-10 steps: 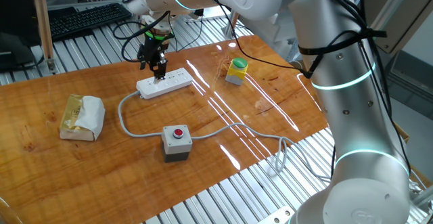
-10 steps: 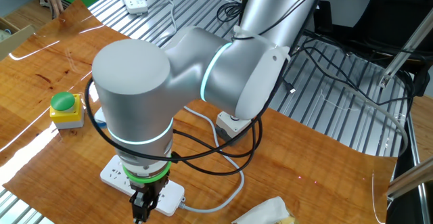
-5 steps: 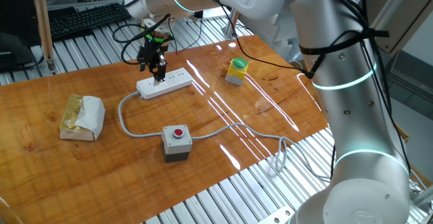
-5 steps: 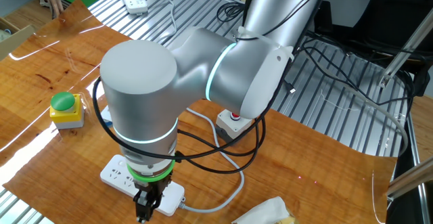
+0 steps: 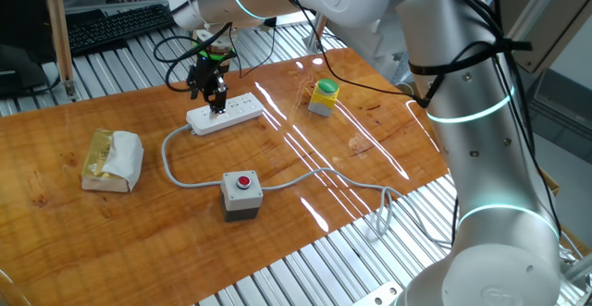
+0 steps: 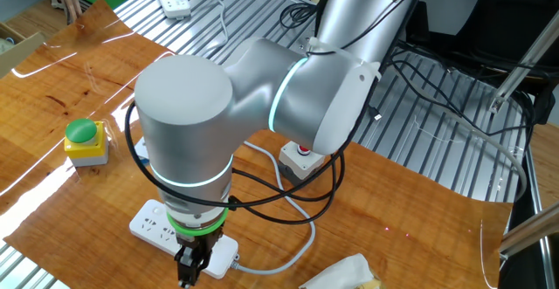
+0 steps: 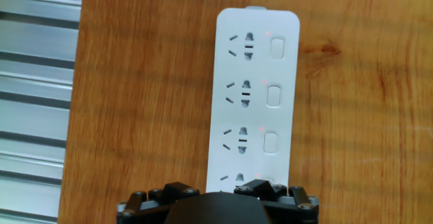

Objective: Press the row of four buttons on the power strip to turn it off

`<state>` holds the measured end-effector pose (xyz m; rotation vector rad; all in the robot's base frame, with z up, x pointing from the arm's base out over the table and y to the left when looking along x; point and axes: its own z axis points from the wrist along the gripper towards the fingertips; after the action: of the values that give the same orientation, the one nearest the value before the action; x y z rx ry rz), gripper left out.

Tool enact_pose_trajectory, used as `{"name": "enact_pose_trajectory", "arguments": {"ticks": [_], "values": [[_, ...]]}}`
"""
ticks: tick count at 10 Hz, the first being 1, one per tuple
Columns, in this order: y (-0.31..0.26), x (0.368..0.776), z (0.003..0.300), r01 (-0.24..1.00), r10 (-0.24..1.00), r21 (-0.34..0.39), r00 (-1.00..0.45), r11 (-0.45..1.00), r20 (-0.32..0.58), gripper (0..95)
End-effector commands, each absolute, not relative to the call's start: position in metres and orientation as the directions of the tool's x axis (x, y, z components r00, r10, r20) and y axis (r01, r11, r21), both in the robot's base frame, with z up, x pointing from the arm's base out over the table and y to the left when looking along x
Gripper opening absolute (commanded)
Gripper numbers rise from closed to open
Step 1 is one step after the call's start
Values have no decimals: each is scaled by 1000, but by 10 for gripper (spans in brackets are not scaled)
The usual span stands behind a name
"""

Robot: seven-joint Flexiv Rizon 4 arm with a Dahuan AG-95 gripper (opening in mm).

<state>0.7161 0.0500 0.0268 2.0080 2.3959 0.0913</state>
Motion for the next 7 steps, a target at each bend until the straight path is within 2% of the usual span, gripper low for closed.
{"name": "enact_pose_trajectory", "arguments": {"ticks": [1, 7], "values": [[50, 715, 26, 983, 984, 57, -178, 177, 23, 760], [50, 714, 24, 983, 984, 58, -176, 175, 9, 760]]}}
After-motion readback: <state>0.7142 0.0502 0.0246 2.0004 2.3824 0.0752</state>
